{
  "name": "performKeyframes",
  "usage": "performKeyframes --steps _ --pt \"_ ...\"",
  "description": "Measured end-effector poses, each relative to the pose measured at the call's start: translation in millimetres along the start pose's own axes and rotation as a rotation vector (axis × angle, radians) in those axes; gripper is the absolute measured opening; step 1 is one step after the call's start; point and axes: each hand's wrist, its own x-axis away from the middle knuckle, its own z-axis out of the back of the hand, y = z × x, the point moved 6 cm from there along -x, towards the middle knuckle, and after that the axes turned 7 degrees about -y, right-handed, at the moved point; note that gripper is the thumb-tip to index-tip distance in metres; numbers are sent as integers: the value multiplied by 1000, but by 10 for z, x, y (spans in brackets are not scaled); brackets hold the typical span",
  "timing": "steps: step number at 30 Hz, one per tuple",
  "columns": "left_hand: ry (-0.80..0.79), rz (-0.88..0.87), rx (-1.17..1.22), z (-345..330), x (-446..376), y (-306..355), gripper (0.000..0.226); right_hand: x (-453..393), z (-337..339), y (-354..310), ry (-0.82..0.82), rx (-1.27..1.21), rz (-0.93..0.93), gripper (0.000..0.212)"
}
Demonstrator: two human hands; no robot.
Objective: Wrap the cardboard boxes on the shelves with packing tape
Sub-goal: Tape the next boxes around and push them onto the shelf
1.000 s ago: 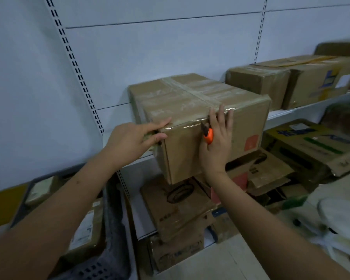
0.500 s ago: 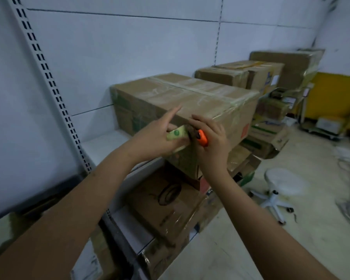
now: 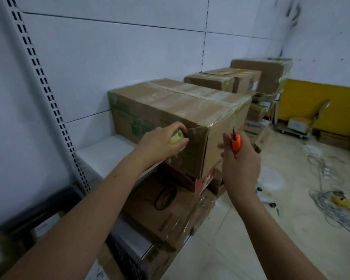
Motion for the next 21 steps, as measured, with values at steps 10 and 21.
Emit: performKeyframes --steps 10,21 --pt "97 37 282 -71 -84 -51 12 83 -394 -452 -524 227 -6 20" --pt "68 193 362 -120 74 -381 8 349 -290 277 -329 163 -12 23"
